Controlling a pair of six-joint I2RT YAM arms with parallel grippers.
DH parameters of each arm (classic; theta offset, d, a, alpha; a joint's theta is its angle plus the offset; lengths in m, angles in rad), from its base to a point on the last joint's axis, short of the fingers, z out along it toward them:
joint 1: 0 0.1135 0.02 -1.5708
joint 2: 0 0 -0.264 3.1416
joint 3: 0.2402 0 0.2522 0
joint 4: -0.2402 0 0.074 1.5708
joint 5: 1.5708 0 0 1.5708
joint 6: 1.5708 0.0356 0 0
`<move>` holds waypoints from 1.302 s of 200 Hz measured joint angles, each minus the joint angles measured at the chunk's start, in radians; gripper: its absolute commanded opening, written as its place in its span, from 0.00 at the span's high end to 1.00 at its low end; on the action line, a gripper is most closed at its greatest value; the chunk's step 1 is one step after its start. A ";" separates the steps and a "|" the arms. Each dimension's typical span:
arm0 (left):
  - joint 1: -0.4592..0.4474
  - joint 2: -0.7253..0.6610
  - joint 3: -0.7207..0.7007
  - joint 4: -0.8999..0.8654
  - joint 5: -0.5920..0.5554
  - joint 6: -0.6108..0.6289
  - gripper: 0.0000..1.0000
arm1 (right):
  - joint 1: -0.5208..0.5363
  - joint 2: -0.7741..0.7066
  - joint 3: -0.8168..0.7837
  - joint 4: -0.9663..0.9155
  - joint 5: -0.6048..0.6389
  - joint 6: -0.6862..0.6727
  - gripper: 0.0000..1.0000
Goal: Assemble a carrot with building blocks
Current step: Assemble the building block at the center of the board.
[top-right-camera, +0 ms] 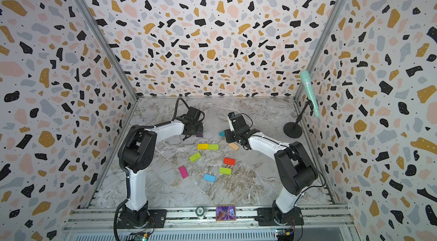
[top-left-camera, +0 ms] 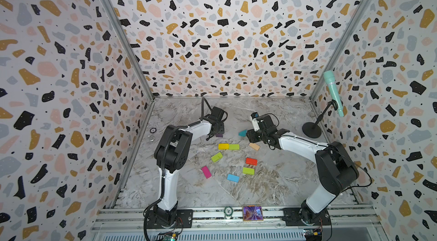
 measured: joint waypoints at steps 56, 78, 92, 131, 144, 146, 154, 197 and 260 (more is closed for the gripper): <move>0.000 0.001 -0.008 0.006 0.007 0.000 0.70 | -0.001 0.000 -0.006 0.008 -0.003 0.011 0.43; 0.000 -0.011 -0.033 0.022 0.011 -0.003 0.72 | -0.001 0.000 -0.016 0.009 -0.006 0.012 0.43; 0.000 -0.026 -0.055 0.030 0.014 -0.006 0.72 | -0.001 0.000 -0.024 0.010 -0.011 0.014 0.43; 0.000 -0.066 -0.112 0.040 0.033 -0.017 0.73 | -0.001 0.000 -0.045 0.015 -0.019 0.017 0.43; 0.000 -0.074 -0.122 0.043 0.035 -0.022 0.73 | -0.001 0.000 -0.053 0.019 -0.021 0.019 0.43; 0.000 -0.075 -0.123 0.043 0.036 -0.023 0.73 | -0.001 0.000 -0.055 0.020 -0.021 0.019 0.43; 0.000 -0.078 -0.127 0.045 0.038 -0.028 0.73 | -0.001 0.000 -0.058 0.021 -0.021 0.020 0.43; -0.001 -0.092 -0.148 0.053 0.051 -0.037 0.73 | -0.001 0.000 -0.061 0.028 -0.023 0.027 0.43; -0.006 -0.127 -0.183 0.059 0.058 -0.058 0.73 | -0.001 0.000 -0.063 0.030 -0.024 0.034 0.43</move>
